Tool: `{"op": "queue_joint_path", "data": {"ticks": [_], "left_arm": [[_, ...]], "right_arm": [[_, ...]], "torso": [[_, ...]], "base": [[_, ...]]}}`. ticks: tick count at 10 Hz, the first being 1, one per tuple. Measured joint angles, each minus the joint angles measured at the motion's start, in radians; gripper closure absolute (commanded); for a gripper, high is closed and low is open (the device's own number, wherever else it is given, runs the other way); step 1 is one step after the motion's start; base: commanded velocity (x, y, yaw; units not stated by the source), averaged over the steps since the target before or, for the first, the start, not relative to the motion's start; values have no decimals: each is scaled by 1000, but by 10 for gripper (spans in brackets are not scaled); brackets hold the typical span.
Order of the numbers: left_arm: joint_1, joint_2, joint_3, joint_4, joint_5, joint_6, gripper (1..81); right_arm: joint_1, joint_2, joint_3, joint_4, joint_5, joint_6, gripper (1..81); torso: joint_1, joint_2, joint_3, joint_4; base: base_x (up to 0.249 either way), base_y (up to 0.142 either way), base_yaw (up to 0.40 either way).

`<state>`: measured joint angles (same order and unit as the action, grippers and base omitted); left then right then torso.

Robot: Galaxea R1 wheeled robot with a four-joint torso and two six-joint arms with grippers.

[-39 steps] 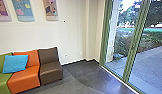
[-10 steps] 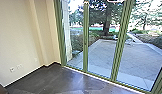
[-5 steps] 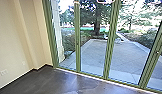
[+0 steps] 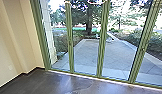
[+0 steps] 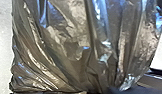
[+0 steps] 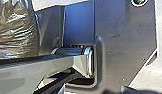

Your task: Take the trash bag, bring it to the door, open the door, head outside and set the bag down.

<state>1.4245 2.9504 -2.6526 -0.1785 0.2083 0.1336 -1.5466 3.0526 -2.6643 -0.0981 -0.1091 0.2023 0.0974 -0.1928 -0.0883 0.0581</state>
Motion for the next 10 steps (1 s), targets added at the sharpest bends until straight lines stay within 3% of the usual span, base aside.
{"op": "queue_joint_path", "data": {"ticks": [10], "left_arm": [[0,8,-19,0,0,0,811]], "right_arm": [[1,2,-2,0,-3,0,10]], "torso": [[0,0,0,0]], "base": [[0,0,-226]]}}
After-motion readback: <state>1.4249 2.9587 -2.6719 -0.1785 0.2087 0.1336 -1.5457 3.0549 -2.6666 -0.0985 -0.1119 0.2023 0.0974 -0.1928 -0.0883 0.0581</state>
